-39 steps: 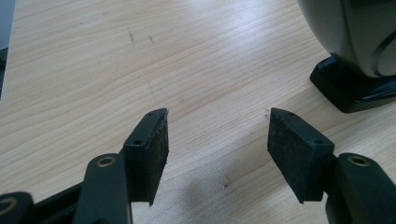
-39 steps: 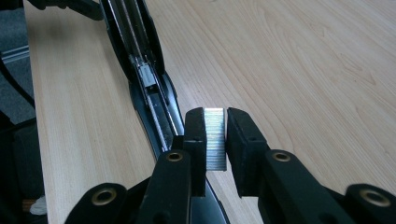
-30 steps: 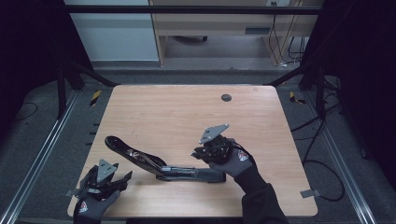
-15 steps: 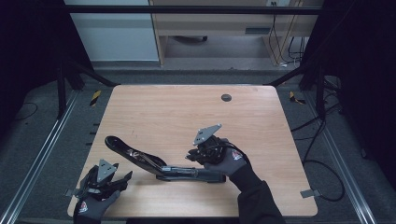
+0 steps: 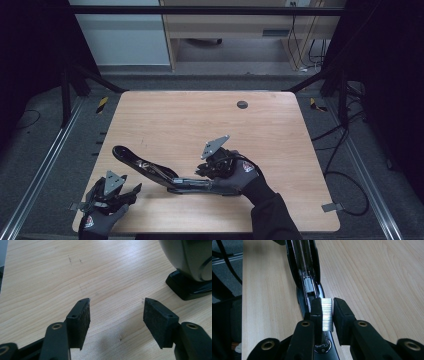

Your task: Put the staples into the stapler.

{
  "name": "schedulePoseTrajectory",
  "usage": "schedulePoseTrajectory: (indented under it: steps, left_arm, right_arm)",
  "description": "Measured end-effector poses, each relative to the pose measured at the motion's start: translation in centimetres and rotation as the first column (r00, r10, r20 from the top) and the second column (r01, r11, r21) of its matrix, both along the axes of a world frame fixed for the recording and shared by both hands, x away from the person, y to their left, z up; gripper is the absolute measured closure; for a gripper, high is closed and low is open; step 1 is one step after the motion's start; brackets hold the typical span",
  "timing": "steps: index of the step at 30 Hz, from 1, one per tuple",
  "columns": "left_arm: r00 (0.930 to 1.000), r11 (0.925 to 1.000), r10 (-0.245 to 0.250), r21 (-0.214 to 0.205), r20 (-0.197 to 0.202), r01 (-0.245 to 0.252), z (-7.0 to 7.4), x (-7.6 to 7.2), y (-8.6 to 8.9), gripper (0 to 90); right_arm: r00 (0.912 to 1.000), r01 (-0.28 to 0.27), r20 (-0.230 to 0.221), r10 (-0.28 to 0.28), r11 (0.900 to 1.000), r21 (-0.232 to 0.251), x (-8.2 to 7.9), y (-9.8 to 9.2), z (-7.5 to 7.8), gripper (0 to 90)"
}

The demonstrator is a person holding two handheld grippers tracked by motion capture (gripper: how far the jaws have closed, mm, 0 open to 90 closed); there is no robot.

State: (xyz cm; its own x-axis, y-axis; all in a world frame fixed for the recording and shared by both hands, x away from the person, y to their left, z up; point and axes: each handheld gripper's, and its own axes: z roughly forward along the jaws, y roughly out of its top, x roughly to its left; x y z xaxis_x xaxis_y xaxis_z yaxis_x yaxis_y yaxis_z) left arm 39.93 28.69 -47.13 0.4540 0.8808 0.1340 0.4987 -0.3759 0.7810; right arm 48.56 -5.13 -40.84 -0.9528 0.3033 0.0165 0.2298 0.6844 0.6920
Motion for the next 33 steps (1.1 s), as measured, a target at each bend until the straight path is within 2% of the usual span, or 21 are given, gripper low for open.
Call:
schedulePoseTrajectory:
  steps: [9, 14, 21, 25, 33]
  left_arm:
    - [1.0000, 1.0000, -0.002, 0.001, -0.002, 0.002, 0.0, 0.0, 0.0, 38.3]
    - [1.0000, 1.0000, 0.000, 0.001, -0.001, 0.000, 0.0, 0.0, 0.0, 38.3]
    - [1.0000, 1.0000, 0.000, 0.003, -0.001, 0.000, 0.0, 0.0, 0.0, 38.4]
    - [1.0000, 1.0000, 0.000, 0.003, -0.002, 0.000, 0.0, 0.0, 0.0, 38.3]
    - [1.0000, 1.0000, 0.001, 0.001, -0.003, -0.001, -0.1, 0.0, 0.0, 38.3]
  right_arm:
    - [0.9997, -0.020, -0.014, 0.020, 0.9997, -0.010, 0.1, 0.6, -1.0, 78.7]
    - [0.9988, -0.048, -0.009, 0.048, 0.9987, -0.019, 0.2, 0.8, -1.2, 78.7]
    - [0.9985, -0.052, -0.015, 0.052, 0.9986, -0.011, 0.3, 0.9, -1.4, 78.6]
    - [0.9966, -0.081, -0.016, 0.081, 0.9965, -0.019, 0.4, 1.0, -1.8, 78.6]
    - [0.9950, -0.097, -0.022, 0.097, 0.9950, -0.020, 0.4, 1.2, -2.1, 78.7]
